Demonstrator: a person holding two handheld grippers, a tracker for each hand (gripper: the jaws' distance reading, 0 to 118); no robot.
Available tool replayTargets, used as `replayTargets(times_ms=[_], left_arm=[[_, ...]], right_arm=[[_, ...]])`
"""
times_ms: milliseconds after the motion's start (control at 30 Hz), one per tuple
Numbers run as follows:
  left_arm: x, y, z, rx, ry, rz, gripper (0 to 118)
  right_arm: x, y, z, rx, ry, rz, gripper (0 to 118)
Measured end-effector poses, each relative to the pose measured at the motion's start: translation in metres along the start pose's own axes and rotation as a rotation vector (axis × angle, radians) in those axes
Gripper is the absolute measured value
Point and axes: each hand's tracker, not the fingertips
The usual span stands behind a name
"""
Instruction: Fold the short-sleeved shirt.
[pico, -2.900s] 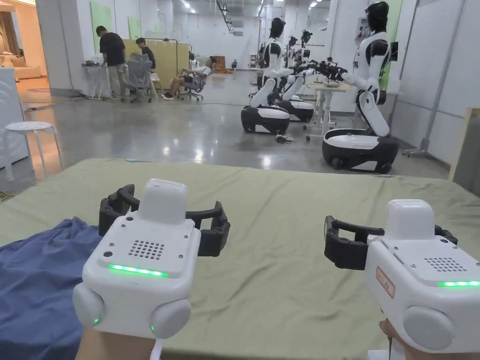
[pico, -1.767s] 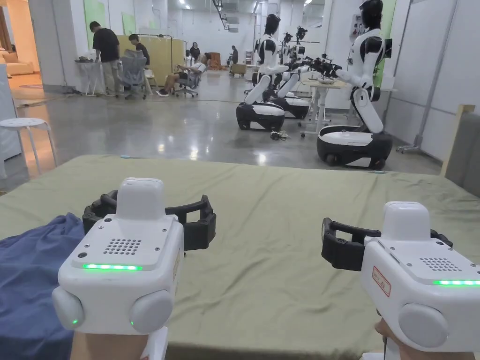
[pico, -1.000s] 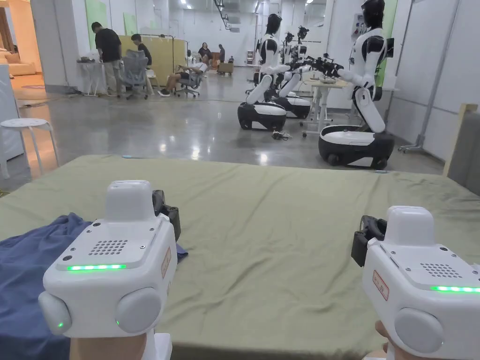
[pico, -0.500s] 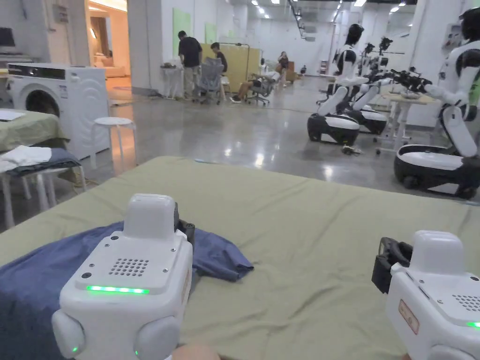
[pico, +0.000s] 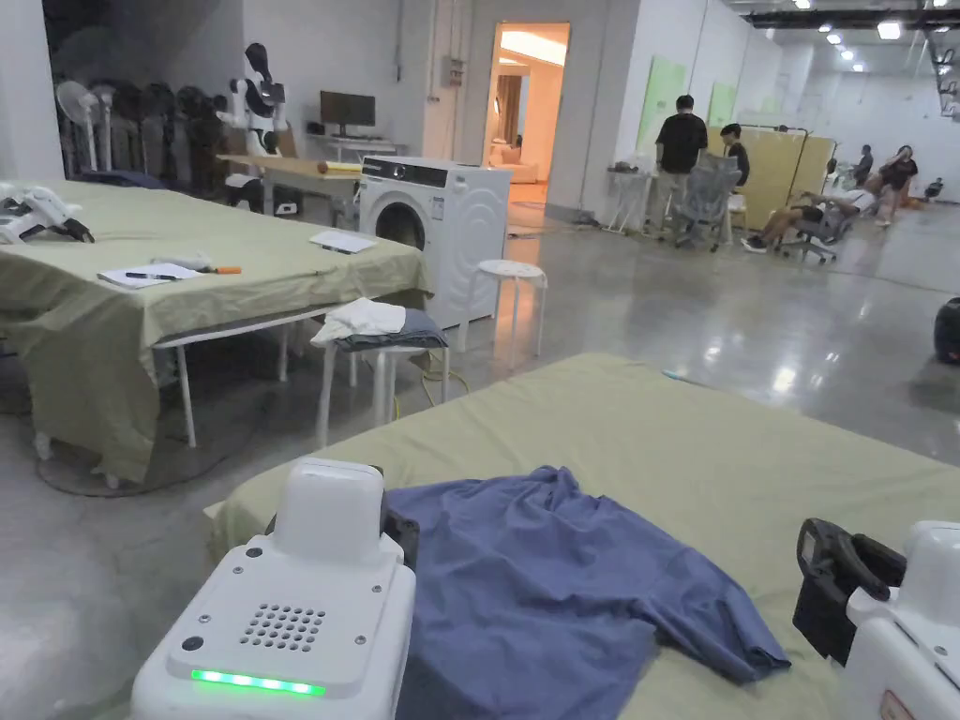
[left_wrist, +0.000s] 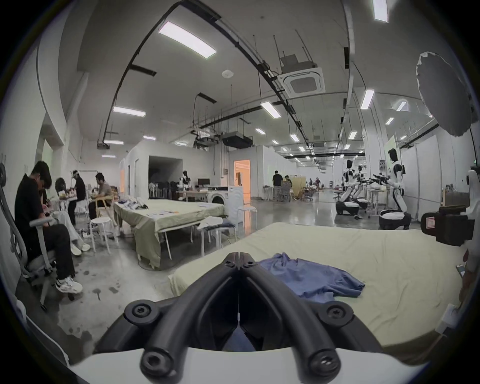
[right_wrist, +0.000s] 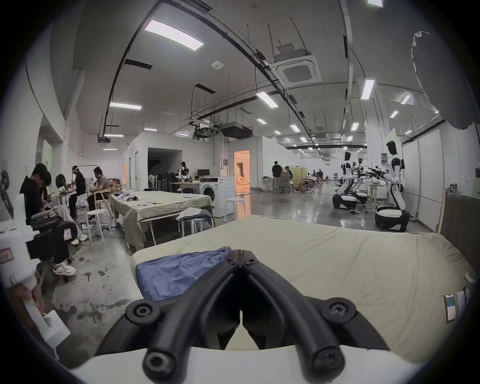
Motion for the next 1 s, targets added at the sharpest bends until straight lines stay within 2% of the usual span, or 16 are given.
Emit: replayTargets(times_ms=[133, 267, 500, 700, 733, 767, 800, 833, 900, 1000], left_arm=[[0.018, -0.005, -0.024, -0.017, -0.043, -0.032, 0], [0.048, 0.001, -0.069, -0.052, -0.176, -0.051, 0], [0.123, -0.013, -0.25, -0.317, -0.396, -0.126, 0], [0.174, -0.071, -0.394, -0.631, -0.448, -0.167, 3], [0.178, -0.081, -0.412, -0.712, -0.46, -0.149, 21], [0.182, -0.091, -0.43, -0.777, -0.458, -0.143, 53], [0.187, -0.098, -0.44, -0.828, -0.469, -0.162, 94], [0.191, -0.106, -0.452, -0.871, -0.479, -0.208, 109], [0.198, -0.116, -0.468, -0.866, -0.448, -0.253, 109], [0.205, -0.113, -0.475, -0.84, -0.39, -0.199, 109]], right_arm=[[0.017, -0.009, -0.008, -0.028, -0.012, 0.001, 0], [0.049, -0.02, -0.017, -0.064, -0.045, -0.024, 0], [0.11, -0.048, -0.043, -0.156, -0.127, -0.04, 0], [0.15, -0.078, -0.079, -0.25, -0.175, -0.043, 0], [0.155, -0.084, -0.086, -0.269, -0.18, -0.045, 0], [0.159, -0.088, -0.092, -0.283, -0.183, -0.048, 0], [0.163, -0.092, -0.096, -0.294, -0.184, -0.051, 0], [0.167, -0.095, -0.099, -0.303, -0.185, -0.054, 0], [0.171, -0.102, -0.103, -0.317, -0.177, -0.056, 0], [0.172, -0.114, -0.108, -0.354, -0.153, -0.038, 0]])
